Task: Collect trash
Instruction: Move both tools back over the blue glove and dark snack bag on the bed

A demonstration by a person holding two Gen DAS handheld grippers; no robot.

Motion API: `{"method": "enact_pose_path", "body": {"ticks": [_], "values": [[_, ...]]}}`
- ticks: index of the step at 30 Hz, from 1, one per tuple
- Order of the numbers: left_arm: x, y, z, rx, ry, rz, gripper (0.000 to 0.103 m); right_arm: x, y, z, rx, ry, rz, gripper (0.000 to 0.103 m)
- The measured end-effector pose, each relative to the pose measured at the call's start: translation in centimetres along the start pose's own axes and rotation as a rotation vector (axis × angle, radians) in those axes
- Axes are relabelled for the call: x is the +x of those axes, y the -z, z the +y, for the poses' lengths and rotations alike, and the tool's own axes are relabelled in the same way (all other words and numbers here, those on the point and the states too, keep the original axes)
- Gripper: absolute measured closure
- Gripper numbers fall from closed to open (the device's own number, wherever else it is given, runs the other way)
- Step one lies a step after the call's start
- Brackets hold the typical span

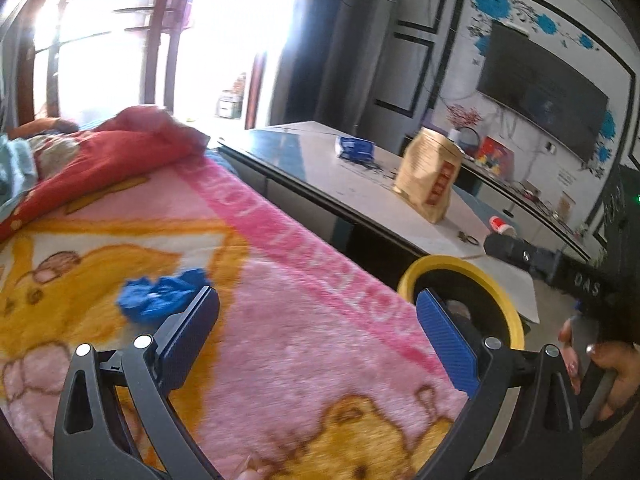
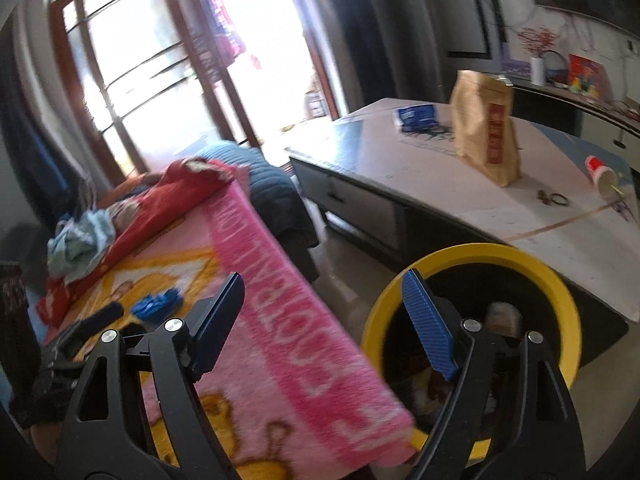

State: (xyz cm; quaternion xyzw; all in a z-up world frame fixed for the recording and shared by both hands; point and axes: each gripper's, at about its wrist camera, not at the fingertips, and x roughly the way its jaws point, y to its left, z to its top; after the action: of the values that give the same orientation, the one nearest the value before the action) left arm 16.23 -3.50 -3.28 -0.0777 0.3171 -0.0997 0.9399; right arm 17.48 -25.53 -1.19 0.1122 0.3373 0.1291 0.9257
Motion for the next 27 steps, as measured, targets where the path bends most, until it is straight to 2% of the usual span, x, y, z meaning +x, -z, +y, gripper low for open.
{"method": "enact_pose_path", "body": {"ticks": [9, 17, 23, 27], "values": [[-2.6, 0.3, 4.9, -0.073, -0.087, -0.029, 0.007, 2.7, 1.6, 6.3, -0.123, -0.105, 0.09, 0.031], [-4.5, 1.2, 9.1, -0.136, -0.168, -0.035, 0.007, 5.4, 2.1, 10.6, -0.17, -0.188, 0.157, 0.031], [-5.9, 2.3, 12.4, -0.176, -0.226, -0.028, 0.007, 8.4, 2.5, 13.9, -0.212, -0.229, 0.208, 0.031], [-6.5, 3.7, 14.4, -0.189, -0.251, 0.006, 0.007, 10.4, 2.8, 16.7, -0.263, -0.248, 0.239, 0.031]]}}
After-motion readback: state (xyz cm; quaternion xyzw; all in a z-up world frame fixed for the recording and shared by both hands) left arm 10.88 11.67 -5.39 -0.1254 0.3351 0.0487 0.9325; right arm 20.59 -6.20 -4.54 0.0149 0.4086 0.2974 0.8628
